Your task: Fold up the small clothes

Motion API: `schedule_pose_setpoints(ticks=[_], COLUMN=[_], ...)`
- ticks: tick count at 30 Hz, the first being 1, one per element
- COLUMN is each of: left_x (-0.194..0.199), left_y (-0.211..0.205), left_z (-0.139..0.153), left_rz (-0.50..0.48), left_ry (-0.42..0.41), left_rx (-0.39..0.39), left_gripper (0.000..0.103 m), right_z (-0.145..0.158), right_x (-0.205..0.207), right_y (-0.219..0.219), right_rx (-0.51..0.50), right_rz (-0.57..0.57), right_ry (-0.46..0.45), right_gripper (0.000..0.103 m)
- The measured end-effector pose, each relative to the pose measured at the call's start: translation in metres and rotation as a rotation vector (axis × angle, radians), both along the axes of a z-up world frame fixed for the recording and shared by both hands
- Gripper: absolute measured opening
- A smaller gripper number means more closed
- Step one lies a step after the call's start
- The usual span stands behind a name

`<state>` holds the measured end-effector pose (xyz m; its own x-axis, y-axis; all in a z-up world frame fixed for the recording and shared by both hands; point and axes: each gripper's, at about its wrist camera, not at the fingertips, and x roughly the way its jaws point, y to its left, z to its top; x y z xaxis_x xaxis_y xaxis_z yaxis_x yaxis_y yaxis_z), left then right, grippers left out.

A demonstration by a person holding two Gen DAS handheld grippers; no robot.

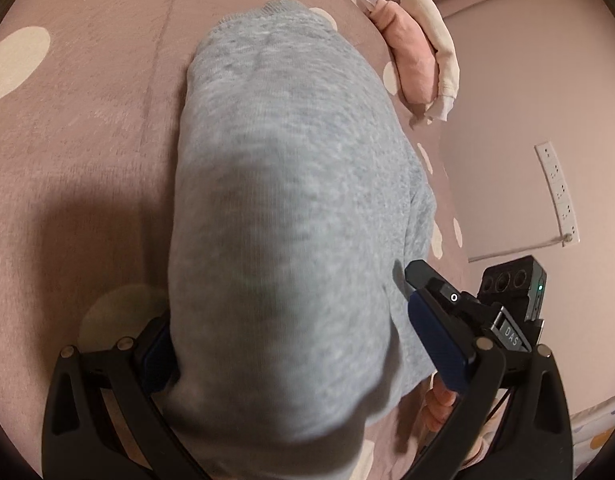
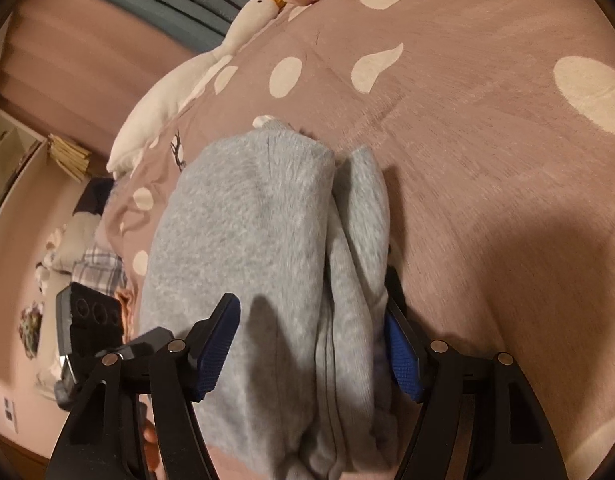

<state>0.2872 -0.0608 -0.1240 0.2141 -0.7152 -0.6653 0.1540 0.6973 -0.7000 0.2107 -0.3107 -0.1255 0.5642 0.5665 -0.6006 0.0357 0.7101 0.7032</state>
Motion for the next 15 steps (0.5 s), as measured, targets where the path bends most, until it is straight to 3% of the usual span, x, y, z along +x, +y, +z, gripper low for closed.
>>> schedule_pose_setpoints(ticks=[5,10,14,15], left_x=[0.01,0.008,0.006,0.006], left_y=[-0.005,-0.009,-0.011,-0.012], left_z=[-0.001,0.002,0.003,0.003], left_rz=[0.016,0.01,0.029,0.034], left_ry=[0.008,-0.022,-0.035,-0.038], left_rx=[0.019,0.062,0.086,0.1], left_gripper=[0.103,0.101,0.096,0.093], right_z=[-0.004,0.001,0.003,0.003], right_x=[0.006,0.008,0.005,0.005], right_y=[-0.005,0.003,0.011,0.011], right_rx=[0.061,0.011,-0.047,-0.052], right_rz=[-0.032,-0.021,0.006,0.007], right_ry=[0.004,-0.002,-0.009,-0.014], right_gripper=[0.071,0.07,0.044,0.042])
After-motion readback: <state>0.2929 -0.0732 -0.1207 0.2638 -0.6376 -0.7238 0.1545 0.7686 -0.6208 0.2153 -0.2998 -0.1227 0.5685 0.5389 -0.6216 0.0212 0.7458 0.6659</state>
